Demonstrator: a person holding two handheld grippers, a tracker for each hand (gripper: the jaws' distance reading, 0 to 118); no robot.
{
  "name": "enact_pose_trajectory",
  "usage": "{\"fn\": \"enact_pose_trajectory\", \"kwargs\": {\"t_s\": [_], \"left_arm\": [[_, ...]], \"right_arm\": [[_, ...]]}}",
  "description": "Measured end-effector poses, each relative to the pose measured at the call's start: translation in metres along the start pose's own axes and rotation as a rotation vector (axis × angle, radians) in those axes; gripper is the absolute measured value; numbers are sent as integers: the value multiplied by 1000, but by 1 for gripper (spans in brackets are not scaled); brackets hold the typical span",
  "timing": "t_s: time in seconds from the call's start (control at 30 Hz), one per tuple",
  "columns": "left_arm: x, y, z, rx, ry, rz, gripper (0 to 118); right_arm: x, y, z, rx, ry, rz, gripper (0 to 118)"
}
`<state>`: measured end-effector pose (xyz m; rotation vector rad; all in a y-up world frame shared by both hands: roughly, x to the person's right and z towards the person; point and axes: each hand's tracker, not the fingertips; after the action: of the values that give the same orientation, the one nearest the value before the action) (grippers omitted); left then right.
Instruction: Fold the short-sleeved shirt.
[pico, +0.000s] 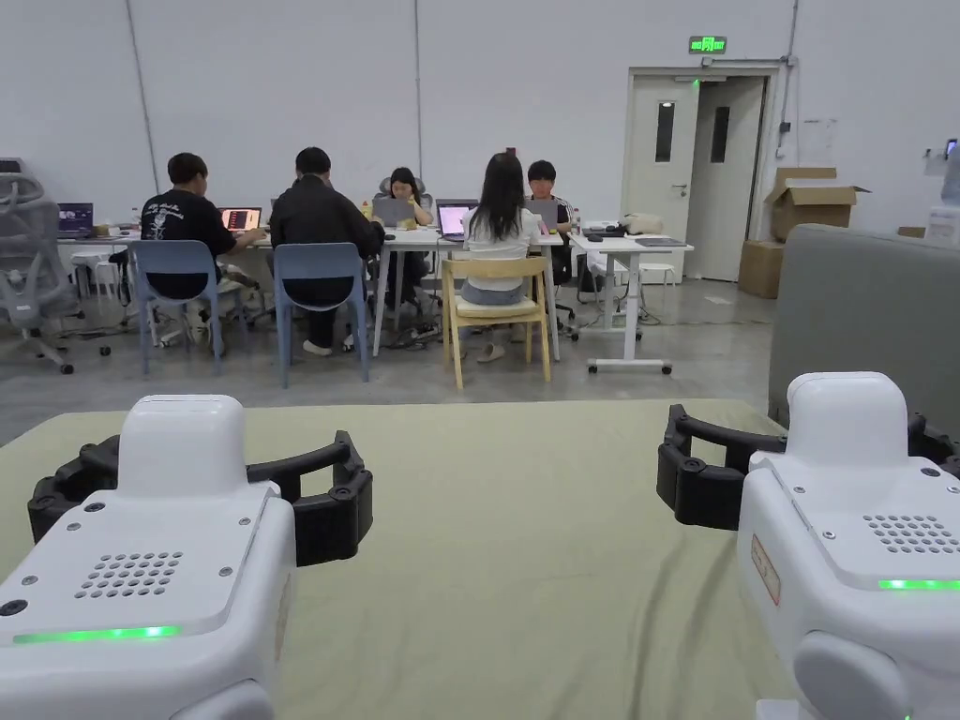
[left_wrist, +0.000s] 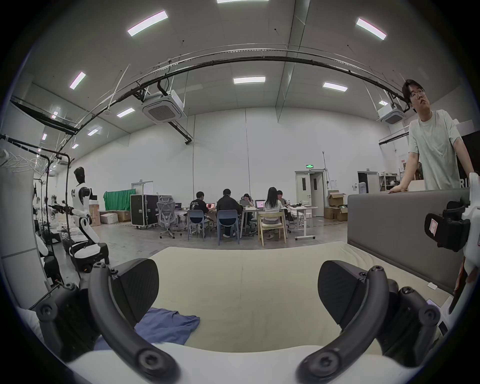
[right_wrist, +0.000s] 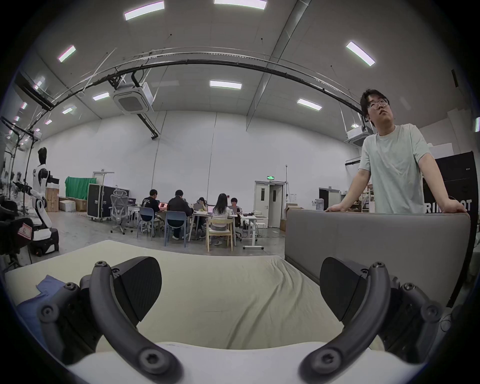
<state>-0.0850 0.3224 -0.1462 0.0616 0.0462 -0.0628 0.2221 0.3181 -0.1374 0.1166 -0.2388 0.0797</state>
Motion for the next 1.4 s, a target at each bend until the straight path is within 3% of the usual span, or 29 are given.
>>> {"fn": "enact_pose_trajectory", "kwargs": {"t_s": [1.1,1.13,1.17,1.2,1.23,1.27,1.4], "left_arm": [[4,-8,-4,-44,-46,-27,118],[5,-8,-4,-46,-54,-29,118],[5,-8,-3,-47,-56,-29,118],[7,-8,-3,-55,-58,-31,104],[8,-8,-3,-55,-50,-32,59],[10,-10,-8,-86,-56,-23,0],[6,-14,-12,-91,-70,-20,0]], "right_arm": [[3,-6,0,-9,47,-17,118],[3,-7,1,-12,67,-30,117],[4,-7,2,-21,85,-48,102],[4,-7,1,-30,97,-69,68],[5,-8,-2,-38,76,-97,7],[2,-11,-7,-36,67,-79,2],[0,-20,-10,-71,62,-41,2]]}}
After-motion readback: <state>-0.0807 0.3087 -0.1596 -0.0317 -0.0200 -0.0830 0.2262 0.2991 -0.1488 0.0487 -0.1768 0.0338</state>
